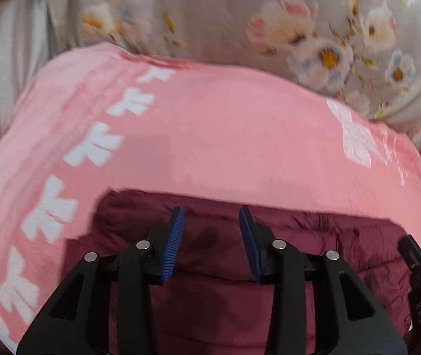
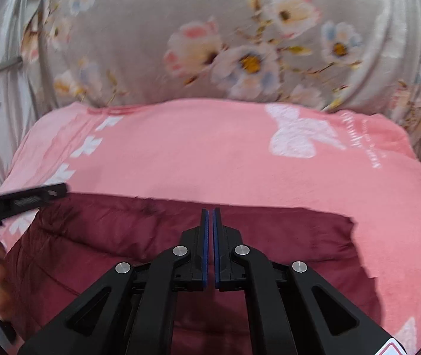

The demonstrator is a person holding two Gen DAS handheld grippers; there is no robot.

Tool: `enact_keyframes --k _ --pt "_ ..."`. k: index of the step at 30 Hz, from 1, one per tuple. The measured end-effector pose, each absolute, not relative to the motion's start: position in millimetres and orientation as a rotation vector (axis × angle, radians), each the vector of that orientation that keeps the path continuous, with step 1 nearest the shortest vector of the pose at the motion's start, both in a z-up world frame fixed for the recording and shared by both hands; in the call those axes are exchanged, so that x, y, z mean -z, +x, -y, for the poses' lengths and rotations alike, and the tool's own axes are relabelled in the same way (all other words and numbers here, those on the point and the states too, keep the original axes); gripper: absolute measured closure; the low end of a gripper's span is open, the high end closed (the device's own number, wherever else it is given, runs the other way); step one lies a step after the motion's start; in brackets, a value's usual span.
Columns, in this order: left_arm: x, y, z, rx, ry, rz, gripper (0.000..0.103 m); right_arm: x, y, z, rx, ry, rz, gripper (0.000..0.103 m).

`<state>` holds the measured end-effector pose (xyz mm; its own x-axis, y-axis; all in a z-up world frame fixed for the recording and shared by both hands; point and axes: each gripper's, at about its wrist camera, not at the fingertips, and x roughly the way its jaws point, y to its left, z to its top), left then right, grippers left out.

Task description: Fold large clothes

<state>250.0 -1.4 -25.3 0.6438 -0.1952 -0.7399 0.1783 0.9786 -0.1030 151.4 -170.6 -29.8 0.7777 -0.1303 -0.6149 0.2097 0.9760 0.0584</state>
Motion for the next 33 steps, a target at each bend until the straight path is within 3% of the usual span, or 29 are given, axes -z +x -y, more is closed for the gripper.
enact_keyframes --k 12,33 --pt "83.3 266.3 27.6 0.179 0.032 -0.893 0.068 98.2 198.9 167.7 0.184 0.170 -0.817 0.103" --pt "102.8 265.5 41.8 0.138 0.112 -0.842 0.069 117.6 209.6 159.0 0.198 0.127 -0.868 0.103"
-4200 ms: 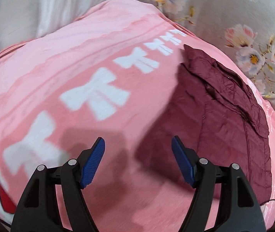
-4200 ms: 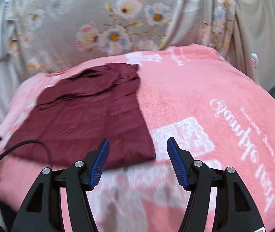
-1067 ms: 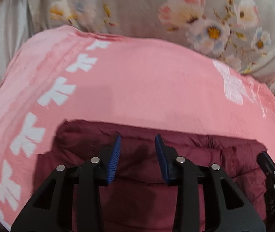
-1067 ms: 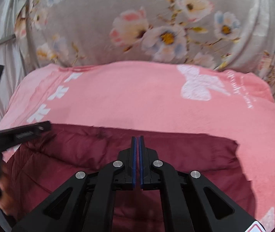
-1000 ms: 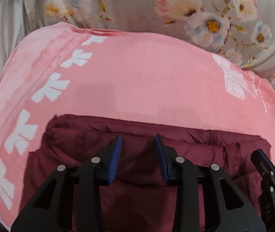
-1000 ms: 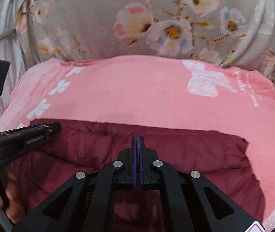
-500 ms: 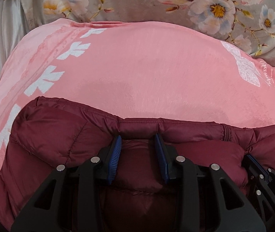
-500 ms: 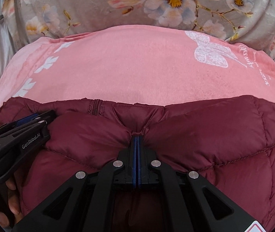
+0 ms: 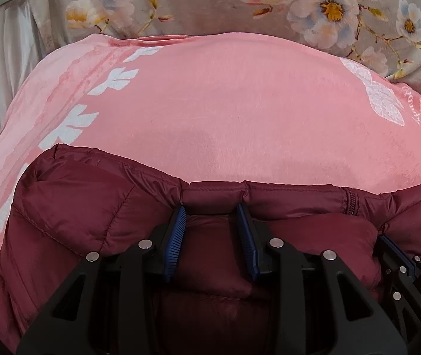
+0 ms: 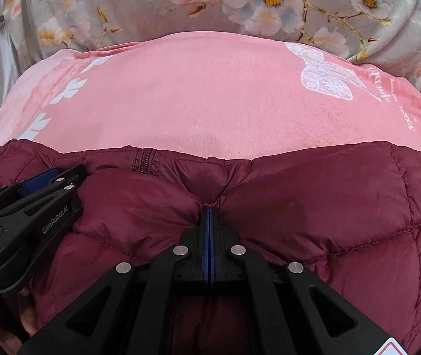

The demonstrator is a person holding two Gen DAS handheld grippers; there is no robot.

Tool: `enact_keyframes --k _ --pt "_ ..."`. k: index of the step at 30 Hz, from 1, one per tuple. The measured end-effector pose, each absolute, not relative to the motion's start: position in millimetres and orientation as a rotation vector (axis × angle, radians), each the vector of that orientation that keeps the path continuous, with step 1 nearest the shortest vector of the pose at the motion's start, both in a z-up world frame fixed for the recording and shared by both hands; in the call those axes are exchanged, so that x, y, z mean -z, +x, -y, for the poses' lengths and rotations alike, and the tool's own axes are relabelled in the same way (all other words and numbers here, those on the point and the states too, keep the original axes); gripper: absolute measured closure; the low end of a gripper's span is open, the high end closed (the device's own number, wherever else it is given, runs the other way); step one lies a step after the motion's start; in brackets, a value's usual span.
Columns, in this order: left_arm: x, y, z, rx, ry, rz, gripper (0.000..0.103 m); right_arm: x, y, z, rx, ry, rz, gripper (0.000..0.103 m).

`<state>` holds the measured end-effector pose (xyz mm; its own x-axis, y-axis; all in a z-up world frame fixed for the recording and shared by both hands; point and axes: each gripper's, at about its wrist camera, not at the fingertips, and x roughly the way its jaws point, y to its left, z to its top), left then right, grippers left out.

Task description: Fold large clothes

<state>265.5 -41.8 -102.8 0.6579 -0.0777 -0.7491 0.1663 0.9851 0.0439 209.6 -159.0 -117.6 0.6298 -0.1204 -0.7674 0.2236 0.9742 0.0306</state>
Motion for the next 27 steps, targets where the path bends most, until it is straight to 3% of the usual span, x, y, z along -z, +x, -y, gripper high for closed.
enact_keyframes --k 27 --pt "102.4 265.1 48.0 0.111 0.163 -0.835 0.068 110.8 205.3 161.4 0.203 0.141 -0.850 0.103"
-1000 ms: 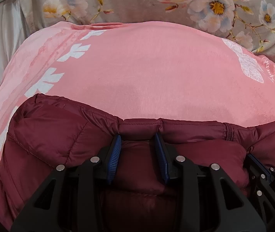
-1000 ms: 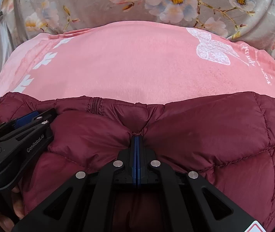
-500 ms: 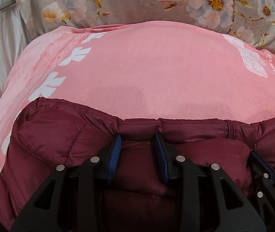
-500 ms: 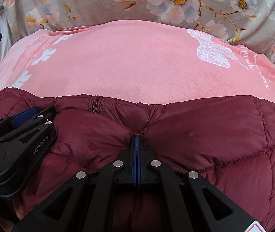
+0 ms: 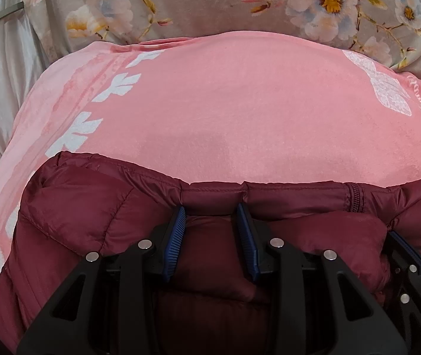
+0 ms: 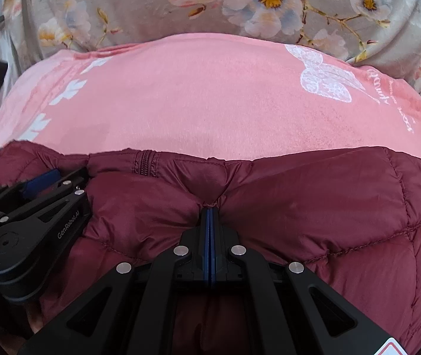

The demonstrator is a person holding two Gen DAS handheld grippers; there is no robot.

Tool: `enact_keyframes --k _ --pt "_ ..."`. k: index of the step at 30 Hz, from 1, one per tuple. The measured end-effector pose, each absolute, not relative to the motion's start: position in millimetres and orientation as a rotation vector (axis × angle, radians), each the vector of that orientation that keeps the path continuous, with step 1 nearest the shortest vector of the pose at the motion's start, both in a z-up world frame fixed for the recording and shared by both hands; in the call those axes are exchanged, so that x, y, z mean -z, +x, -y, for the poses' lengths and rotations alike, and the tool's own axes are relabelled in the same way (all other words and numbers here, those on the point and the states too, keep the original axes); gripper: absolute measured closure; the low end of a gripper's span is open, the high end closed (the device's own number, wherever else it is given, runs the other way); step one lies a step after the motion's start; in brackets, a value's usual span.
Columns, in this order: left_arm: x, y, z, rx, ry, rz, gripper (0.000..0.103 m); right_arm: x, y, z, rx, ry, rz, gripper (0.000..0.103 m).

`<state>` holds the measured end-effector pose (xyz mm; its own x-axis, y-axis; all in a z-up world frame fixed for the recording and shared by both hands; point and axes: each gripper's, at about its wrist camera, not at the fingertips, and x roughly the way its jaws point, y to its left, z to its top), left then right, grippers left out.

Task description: Fold large clothes

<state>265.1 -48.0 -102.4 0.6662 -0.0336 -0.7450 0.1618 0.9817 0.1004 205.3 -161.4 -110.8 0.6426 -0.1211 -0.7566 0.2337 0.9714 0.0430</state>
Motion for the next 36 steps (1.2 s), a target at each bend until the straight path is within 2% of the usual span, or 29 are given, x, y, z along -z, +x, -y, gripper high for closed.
enact_keyframes --k 1,2,5,8,15,22,24,28,33,36 --pt "100.3 264.1 45.9 0.117 0.153 -0.838 0.068 105.1 198.5 162.2 0.211 0.159 -0.839 0.103" --pt "97.0 261.9 40.9 0.124 0.136 -0.841 0.067 96.8 186.9 161.4 0.199 0.195 -0.821 0.098" --pt "79.6 242.7 11.8 0.158 0.033 -0.846 0.066 74.2 148.6 140.5 0.149 0.198 -0.767 0.097" --pt "65.9 215.5 -22.2 0.161 -0.055 -0.850 0.060 67.2 120.5 111.5 0.099 0.162 -0.757 0.097" --pt "64.4 159.1 -112.6 0.076 -0.163 -0.874 0.058 91.6 87.9 71.8 -0.001 0.186 -0.822 0.097" --pt "72.5 137.2 -165.5 0.012 -0.264 -0.901 0.056 111.8 88.5 66.5 0.006 0.151 -0.845 0.098" --pt "76.6 133.7 -173.4 0.007 -0.275 -0.913 0.049 114.3 88.2 67.6 0.000 0.155 -0.844 0.098" --pt "85.8 128.5 -181.2 -0.008 -0.292 -0.944 0.043 116.5 90.0 70.8 -0.008 0.169 -0.845 0.099" --pt "94.9 131.8 -175.0 0.008 -0.300 -0.974 0.024 115.5 90.2 68.4 -0.001 0.151 -0.841 0.099" --pt "97.7 134.2 -171.1 0.010 -0.296 -0.984 0.021 109.8 83.4 67.2 0.024 0.148 -0.824 0.100"
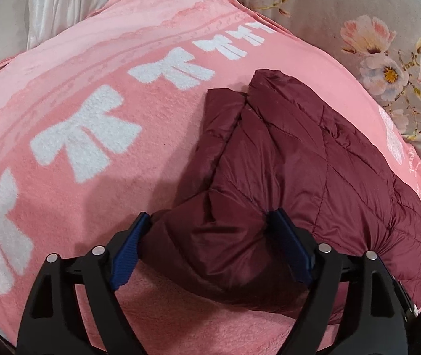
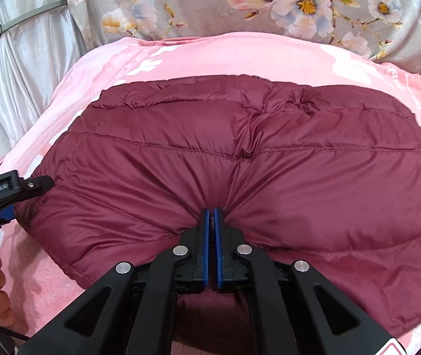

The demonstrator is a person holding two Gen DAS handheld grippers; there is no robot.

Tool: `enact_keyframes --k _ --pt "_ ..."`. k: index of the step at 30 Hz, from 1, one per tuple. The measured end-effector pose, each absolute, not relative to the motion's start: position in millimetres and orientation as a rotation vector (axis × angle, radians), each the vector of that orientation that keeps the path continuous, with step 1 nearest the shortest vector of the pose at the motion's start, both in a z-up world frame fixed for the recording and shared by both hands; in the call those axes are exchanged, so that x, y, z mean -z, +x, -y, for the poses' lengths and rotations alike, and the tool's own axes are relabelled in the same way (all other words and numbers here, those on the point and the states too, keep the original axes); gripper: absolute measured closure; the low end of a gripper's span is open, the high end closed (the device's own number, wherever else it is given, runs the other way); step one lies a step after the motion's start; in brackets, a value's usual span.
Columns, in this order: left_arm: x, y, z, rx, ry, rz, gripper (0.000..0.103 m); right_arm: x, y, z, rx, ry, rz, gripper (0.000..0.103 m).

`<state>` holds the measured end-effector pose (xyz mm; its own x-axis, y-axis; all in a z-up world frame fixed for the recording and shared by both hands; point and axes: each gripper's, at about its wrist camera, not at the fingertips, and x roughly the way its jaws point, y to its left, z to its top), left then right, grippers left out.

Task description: Fold large clothes

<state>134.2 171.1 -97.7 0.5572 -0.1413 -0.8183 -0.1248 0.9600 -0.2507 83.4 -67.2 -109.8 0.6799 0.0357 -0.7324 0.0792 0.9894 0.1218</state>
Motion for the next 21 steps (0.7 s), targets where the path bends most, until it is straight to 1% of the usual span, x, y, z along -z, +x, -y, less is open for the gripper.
enact_keyframes --k 2,8,13,15,17,21 --pt "97.9 135.1 -170.2 0.007 -0.291 -0.984 0.020 102.9 69.6 64.9 0.034 0.155 -0.796 0.098" --pt "99.5 136.2 -168.0 0.000 -0.294 -0.989 0.017 97.0 39.3 49.0 0.015 0.109 -0.789 0.098" --pt "99.5 135.5 -164.9 -0.003 -0.298 -0.991 0.013 105.4 39.9 44.2 0.015 0.091 -0.812 0.098" --pt "101.0 136.3 -164.3 0.000 -0.309 -0.996 0.008 110.3 43.5 42.9 0.012 0.088 -0.827 0.098" --pt "103.2 138.8 -162.8 -0.001 -0.330 -1.001 0.005 112.0 44.8 44.9 0.006 0.103 -0.832 0.098" --pt "102.2 143.0 -155.7 0.017 -0.360 -1.006 0.005 112.7 43.9 47.7 -0.005 0.128 -0.833 0.098"
